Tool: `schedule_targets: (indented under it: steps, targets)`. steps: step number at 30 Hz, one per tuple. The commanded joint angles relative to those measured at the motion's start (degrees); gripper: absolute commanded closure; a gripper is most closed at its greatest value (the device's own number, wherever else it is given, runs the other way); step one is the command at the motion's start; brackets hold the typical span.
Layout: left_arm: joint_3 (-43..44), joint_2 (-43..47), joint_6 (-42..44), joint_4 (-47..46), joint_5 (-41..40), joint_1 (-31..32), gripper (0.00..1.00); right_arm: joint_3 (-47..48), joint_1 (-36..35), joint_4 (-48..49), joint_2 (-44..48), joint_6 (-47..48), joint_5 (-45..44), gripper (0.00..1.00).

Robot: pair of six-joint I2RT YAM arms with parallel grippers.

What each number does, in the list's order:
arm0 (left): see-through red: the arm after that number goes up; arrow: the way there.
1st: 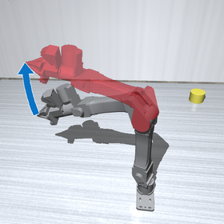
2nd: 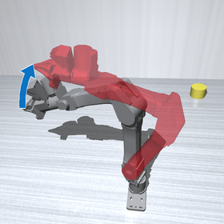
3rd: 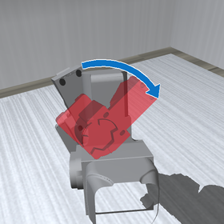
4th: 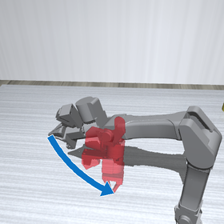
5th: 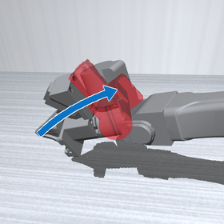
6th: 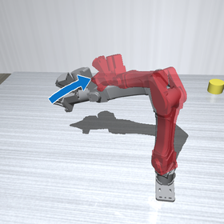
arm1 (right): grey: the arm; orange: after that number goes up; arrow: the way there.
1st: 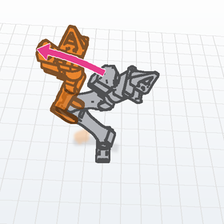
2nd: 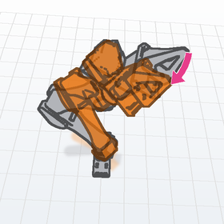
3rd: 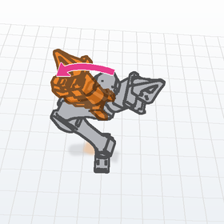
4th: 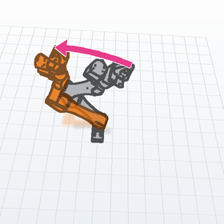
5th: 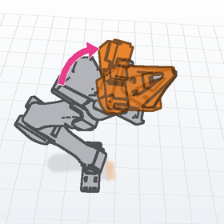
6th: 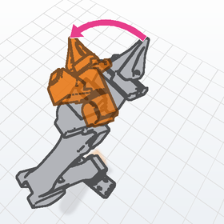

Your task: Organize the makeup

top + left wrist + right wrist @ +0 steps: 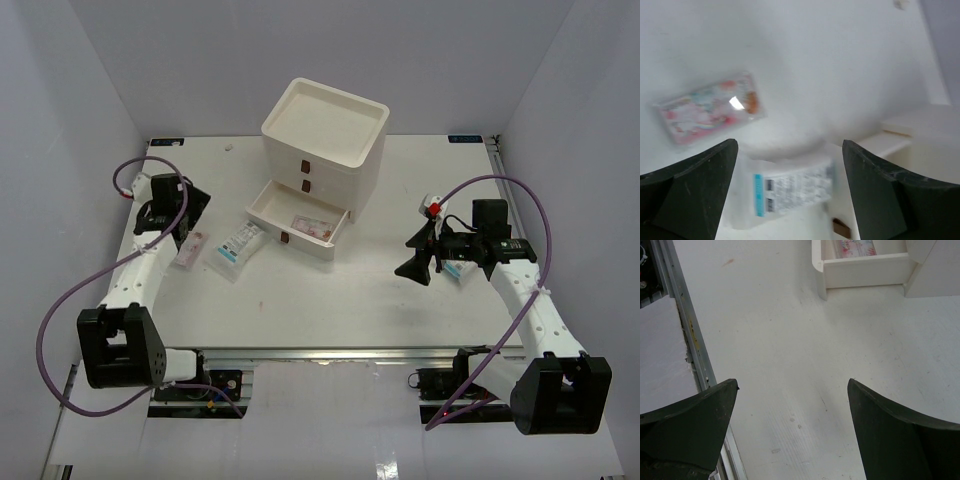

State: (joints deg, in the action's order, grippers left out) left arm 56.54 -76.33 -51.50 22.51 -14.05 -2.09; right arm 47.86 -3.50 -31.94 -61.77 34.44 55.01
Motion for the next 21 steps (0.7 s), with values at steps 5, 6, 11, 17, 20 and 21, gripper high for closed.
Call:
schedule_targets:
  steps: [5,6,11,17,20,21]
  targets:
    - [-3.6,-3.5,31.8,-6.6,-2.5,-2.6,0.02,-0.2,0.2,0.9,1.2,-0.5,2.6,0.03]
    - [-4.2,-3.4,36.0,-8.1,-0.8,-2.6,0.02,-0.2,0.2,0.9,1.0,-0.5,2.7,0.03]
    - [-4.6,-4.4,50.0,-12.7,7.6,-2.6,0.02,-0.3,0.3,0.9,0.9,-0.5,2.9,0.03]
    - [-1.2,-8.9,63.5,-11.1,16.7,-3.1,0.02,-0.2,0.3,0.9,1.0,-0.6,3.3,0.03]
    - [-1.0,-10.4,67.6,-10.2,21.7,-3.2,0.03,-0.3,0.3,0.8,0.9,-0.7,4.0,0.03]
    - [-1.3,-10.7,68.6,-10.4,22.4,-3.3,0.03,-0.2,0.3,0.6,0.8,-0.6,4.2,0.03]
